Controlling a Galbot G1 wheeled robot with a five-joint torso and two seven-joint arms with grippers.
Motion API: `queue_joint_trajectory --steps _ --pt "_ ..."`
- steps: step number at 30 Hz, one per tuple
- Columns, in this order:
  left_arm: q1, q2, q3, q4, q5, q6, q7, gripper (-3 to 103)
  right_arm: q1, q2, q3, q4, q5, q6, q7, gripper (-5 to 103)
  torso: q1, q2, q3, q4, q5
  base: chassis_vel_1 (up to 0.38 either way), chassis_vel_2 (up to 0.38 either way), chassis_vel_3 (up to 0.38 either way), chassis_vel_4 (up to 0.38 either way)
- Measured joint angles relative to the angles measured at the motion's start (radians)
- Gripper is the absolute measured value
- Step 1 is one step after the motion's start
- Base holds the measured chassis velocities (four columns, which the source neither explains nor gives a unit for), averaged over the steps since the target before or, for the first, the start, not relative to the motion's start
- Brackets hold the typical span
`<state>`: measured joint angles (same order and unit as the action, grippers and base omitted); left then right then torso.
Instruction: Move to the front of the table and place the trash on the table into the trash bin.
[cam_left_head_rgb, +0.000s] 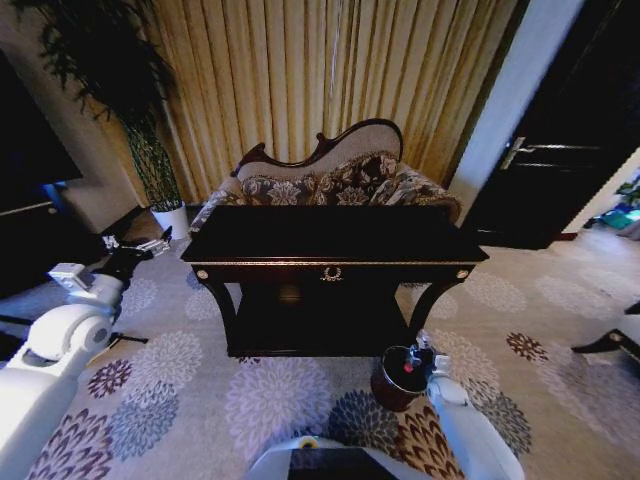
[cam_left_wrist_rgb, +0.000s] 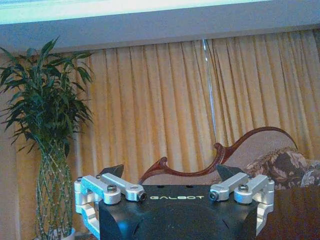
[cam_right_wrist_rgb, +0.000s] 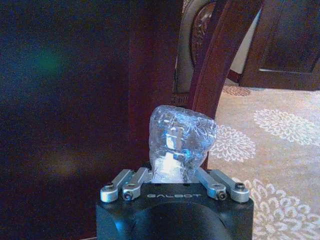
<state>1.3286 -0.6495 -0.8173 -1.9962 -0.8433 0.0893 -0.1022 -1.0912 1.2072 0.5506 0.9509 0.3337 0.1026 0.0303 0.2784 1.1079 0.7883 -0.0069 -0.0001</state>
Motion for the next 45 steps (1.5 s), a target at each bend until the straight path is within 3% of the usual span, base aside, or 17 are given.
queue_joint_trajectory --steps 3,6,23,30,36,45 --pt "0.001 0.004 0.000 -0.005 -0.001 0.000 0.000 100 0.002 0.004 0.002 -0.003 0.001 0.001 0.002 23 0.000 0.000 0.000 -0.0002 -0.0001 0.000 0.000 0.000 0.000" --pt "0.002 0.006 0.000 -0.009 -0.001 0.000 0.000 100 0.000 0.005 0.003 0.003 0.001 0.001 0.003 32 0.000 0.000 0.000 -0.0003 -0.0001 0.000 0.000 0.000 0.000" --pt "0.004 0.007 -0.002 -0.019 -0.003 0.000 -0.001 100 -0.033 -0.017 0.008 0.098 0.014 -0.003 0.004 96 0.000 0.000 0.000 -0.0002 0.0001 0.000 0.000 0.000 0.000" --pt "0.001 0.003 -0.001 -0.022 -0.004 0.000 -0.004 100 -0.083 -0.047 0.011 0.236 0.066 -0.037 0.004 100 0.000 0.000 0.000 -0.0003 0.0001 0.000 0.000 0.000 0.000" --pt "0.000 -0.002 -0.003 -0.023 -0.005 0.000 -0.005 100 -0.137 -0.089 0.017 0.461 0.135 -0.128 0.005 100 0.000 0.000 0.000 -0.0003 0.0000 0.000 0.000 0.000 0.000" --pt "0.002 -0.008 -0.011 -0.025 -0.006 -0.001 -0.005 100 -0.150 -0.130 0.041 0.691 0.185 -0.186 0.007 100 0.000 0.000 0.000 -0.0002 0.0000 0.000 0.000 0.000 0.000"
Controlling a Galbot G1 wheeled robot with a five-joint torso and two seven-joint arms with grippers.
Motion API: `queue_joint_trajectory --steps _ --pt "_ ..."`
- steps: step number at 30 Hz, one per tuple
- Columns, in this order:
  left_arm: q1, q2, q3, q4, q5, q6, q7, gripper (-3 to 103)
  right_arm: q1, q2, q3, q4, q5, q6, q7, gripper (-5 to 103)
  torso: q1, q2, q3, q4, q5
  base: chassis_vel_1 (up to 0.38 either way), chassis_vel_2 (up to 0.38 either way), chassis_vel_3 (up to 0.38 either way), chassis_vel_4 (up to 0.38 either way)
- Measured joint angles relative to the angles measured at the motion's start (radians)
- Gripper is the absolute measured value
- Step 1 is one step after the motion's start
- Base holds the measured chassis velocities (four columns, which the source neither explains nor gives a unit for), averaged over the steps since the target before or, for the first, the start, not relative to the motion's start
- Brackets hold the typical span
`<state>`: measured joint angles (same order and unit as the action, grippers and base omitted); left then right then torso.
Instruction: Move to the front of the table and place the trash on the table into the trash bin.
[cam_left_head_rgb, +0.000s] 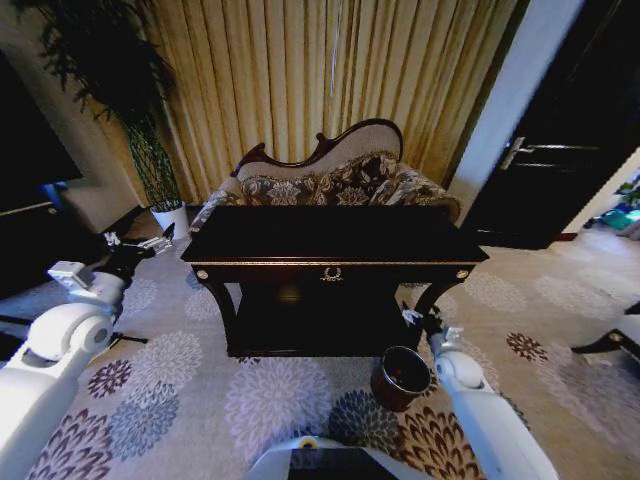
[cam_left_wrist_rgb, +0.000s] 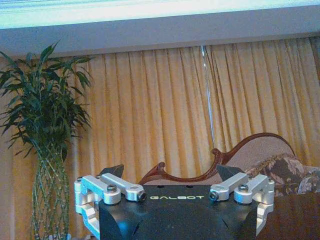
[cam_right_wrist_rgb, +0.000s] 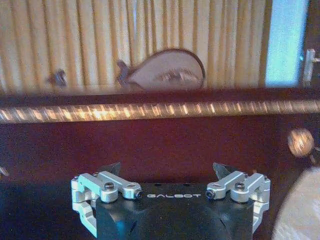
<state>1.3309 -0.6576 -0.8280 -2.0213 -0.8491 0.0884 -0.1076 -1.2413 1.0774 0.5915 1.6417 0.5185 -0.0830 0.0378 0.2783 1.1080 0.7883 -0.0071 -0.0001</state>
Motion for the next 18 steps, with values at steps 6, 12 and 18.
queue_joint_trajectory --steps 6,12,18 --pt "-0.002 -0.004 -0.004 -0.001 -0.002 0.000 0.000 100 -0.012 -0.040 0.020 0.167 0.063 -0.107 0.017 100 0.000 0.000 0.000 -0.0001 -0.0001 0.000 0.000 0.000 0.000" --pt "0.003 -0.015 -0.022 -0.020 -0.018 0.001 -0.005 100 -0.001 -0.064 0.033 0.297 0.093 -0.183 0.071 100 0.000 0.000 0.000 0.0000 0.0000 0.000 0.000 0.000 0.000" --pt "0.026 -0.040 -0.065 -0.037 -0.028 0.004 -0.015 100 0.019 -0.104 0.049 0.411 0.142 -0.220 0.106 100 0.000 0.000 0.000 0.0000 0.0000 0.000 0.000 0.000 0.000"
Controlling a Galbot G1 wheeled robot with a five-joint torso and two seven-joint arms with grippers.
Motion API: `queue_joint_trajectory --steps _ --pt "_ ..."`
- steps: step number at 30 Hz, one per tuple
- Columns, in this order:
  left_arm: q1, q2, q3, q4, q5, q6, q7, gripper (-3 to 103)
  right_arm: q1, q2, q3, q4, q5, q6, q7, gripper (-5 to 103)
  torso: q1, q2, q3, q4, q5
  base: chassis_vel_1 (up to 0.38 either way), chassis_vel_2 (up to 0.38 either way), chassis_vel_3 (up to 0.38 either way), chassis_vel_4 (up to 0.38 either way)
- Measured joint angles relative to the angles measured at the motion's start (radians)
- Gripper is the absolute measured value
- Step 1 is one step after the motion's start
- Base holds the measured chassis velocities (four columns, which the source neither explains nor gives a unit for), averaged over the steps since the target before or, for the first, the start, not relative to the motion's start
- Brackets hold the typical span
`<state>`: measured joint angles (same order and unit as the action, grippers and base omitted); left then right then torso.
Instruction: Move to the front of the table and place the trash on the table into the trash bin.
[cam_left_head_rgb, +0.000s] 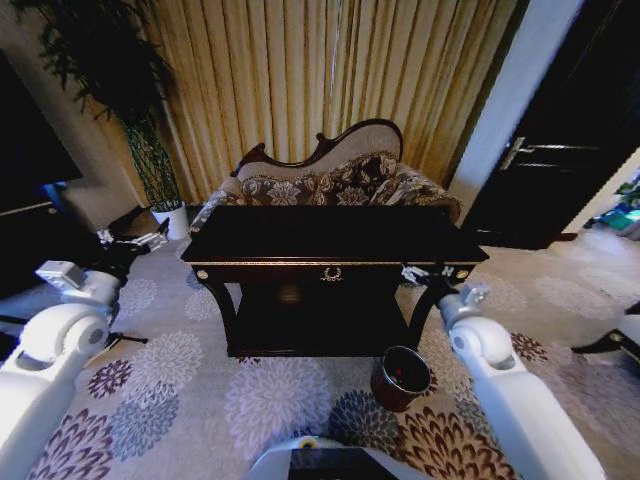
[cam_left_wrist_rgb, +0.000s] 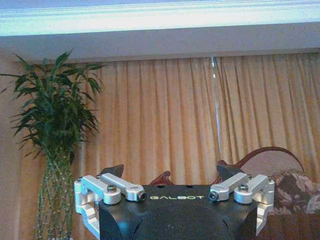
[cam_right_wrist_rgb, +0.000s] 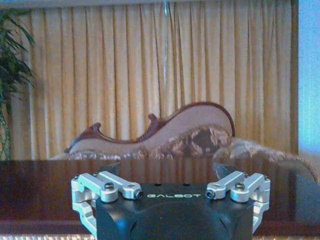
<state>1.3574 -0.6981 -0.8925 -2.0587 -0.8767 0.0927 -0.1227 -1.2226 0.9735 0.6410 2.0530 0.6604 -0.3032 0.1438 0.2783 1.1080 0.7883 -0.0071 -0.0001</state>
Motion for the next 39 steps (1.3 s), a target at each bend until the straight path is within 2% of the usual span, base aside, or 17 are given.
queue_joint_trajectory --steps 11,39 --pt "0.051 -0.027 -0.072 -0.021 -0.009 0.033 0.002 100 0.000 -0.044 0.015 0.052 0.023 -0.013 0.011 100 0.000 0.000 0.000 0.0000 0.0001 0.000 0.000 0.000 0.000" --pt "0.043 -0.014 -0.046 -0.023 -0.005 0.041 0.003 100 -0.004 -0.056 0.016 0.041 0.027 -0.010 0.011 100 0.000 0.000 0.000 0.0000 0.0000 0.000 0.000 0.000 0.000"
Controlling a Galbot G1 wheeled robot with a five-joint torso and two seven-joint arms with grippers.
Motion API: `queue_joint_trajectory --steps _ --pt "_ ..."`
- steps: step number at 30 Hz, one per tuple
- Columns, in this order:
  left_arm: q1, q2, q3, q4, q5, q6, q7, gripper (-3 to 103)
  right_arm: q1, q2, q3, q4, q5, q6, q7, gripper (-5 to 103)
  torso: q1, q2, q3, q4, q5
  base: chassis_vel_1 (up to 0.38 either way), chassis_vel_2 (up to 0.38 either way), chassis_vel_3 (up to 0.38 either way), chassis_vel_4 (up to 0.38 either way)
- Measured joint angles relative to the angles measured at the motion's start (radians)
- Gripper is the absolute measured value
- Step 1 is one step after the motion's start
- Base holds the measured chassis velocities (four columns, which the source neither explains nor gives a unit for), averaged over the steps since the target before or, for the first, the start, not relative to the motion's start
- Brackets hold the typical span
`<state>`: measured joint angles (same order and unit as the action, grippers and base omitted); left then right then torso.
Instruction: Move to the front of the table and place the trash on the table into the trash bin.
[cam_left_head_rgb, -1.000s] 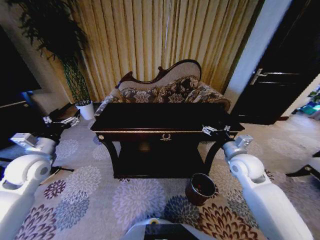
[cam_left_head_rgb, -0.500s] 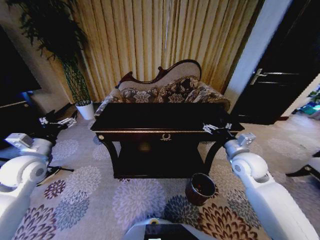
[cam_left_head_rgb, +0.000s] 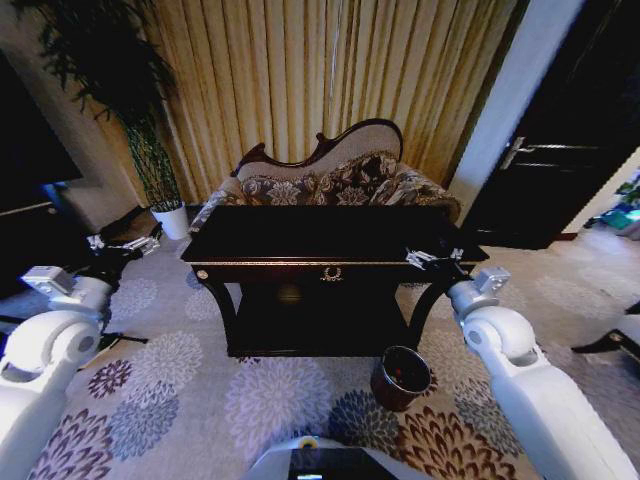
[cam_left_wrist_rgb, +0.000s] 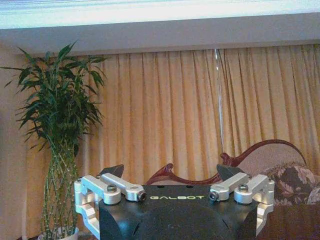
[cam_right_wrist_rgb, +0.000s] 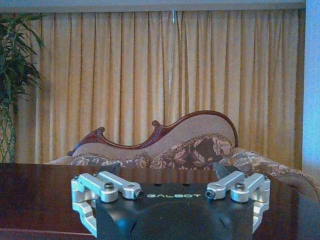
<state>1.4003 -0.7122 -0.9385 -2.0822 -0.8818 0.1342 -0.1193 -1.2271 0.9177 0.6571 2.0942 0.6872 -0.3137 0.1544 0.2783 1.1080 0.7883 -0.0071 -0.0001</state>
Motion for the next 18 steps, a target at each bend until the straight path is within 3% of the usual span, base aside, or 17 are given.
queue_joint_trajectory --steps 18 --pt "0.001 0.000 0.000 0.003 0.002 -0.003 0.001 100 -0.007 0.001 0.015 -0.011 -0.002 0.005 -0.002 100 0.000 0.000 0.000 0.0001 0.0000 0.043 -0.045 -0.045 0.049"
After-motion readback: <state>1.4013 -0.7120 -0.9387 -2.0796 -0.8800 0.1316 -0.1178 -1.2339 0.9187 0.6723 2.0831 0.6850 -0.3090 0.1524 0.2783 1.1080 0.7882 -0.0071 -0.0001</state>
